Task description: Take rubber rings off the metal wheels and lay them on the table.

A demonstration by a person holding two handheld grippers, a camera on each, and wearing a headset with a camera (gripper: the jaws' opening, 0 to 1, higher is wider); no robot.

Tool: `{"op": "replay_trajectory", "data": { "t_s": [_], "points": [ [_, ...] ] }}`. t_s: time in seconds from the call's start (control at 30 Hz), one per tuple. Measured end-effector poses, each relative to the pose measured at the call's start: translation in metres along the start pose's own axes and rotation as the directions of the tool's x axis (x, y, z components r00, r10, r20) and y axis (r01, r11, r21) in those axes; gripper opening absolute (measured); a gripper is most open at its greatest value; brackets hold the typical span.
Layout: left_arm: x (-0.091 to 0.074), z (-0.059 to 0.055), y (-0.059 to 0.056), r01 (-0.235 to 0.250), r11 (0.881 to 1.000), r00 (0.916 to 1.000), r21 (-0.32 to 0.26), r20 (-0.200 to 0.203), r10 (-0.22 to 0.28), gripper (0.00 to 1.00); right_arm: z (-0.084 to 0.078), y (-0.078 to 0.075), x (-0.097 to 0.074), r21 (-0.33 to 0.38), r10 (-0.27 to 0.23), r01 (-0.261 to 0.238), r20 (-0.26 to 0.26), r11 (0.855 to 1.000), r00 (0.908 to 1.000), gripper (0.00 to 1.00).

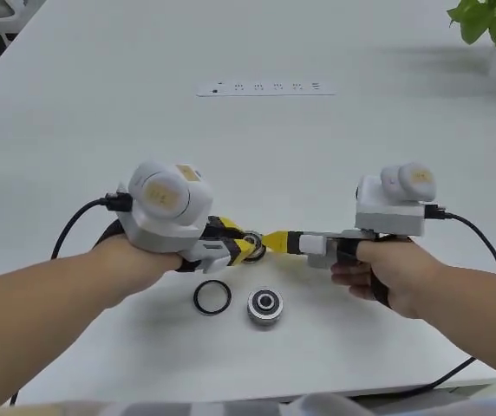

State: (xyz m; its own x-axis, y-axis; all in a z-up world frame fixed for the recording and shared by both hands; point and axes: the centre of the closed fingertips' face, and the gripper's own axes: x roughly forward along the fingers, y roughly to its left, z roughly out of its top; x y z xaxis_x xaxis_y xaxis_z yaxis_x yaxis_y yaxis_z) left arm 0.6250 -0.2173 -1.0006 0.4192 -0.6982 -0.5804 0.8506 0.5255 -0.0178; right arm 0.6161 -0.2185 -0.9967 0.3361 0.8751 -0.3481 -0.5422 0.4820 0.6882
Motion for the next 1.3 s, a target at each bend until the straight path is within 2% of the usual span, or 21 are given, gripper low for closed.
{"op": "replay_trajectory", "data": {
  "t_s": [0.3,0.37,0.4,0.5,0.57,0.87,0.97,1.1,1.3],
  "points": [
    [0.001,-0.001,0.002,-0.003,1.000,1.0000,0.009,-0.002,0.003,0.12,0.000,0.003,0.002,0.004,0.020,-0.020,-0.004,1.000,0.9998,0.00],
    [0.001,-0.001,0.003,-0.003,1.000,1.0000,0.011,-0.002,0.003,0.12,0.002,0.005,0.002,0.006,0.033,-0.033,0.003,0.999,0.9994,0.00],
    [0.002,-0.001,0.003,-0.002,1.000,1.0000,0.012,-0.001,0.002,0.12,0.005,0.010,0.003,0.021,0.056,-0.057,0.017,0.998,0.9983,0.00],
    [0.002,-0.002,0.003,-0.003,1.000,1.0000,0.012,0.000,0.003,0.12,0.002,0.011,0.005,-0.001,0.049,-0.049,-0.004,0.999,0.9988,0.00],
    [0.002,-0.002,0.003,-0.004,1.000,1.0000,0.011,0.000,0.004,0.12,0.003,0.011,0.003,0.026,0.069,-0.069,0.003,0.997,0.9976,0.00],
    [0.002,-0.001,0.003,-0.008,1.000,0.9999,0.007,0.010,0.008,0.12,0.003,0.023,-0.001,0.042,0.127,-0.127,0.007,0.991,0.9919,0.00],
    [0.002,-0.001,0.003,-0.012,1.000,0.9998,0.001,0.014,0.012,0.12,0.004,0.021,-0.002,0.050,0.123,-0.123,0.018,0.991,0.9923,0.00],
    [0.003,-0.001,0.003,-0.017,1.000,0.9998,0.001,0.013,0.017,0.12,0.006,0.007,-0.002,0.033,0.046,-0.046,0.020,0.998,0.9988,0.00],
    [0.003,-0.001,0.004,-0.019,1.000,0.9997,-0.006,0.014,0.019,0.12,0.005,0.002,-0.003,0.032,0.028,-0.029,0.016,0.999,0.9995,0.00]
  ]
}}
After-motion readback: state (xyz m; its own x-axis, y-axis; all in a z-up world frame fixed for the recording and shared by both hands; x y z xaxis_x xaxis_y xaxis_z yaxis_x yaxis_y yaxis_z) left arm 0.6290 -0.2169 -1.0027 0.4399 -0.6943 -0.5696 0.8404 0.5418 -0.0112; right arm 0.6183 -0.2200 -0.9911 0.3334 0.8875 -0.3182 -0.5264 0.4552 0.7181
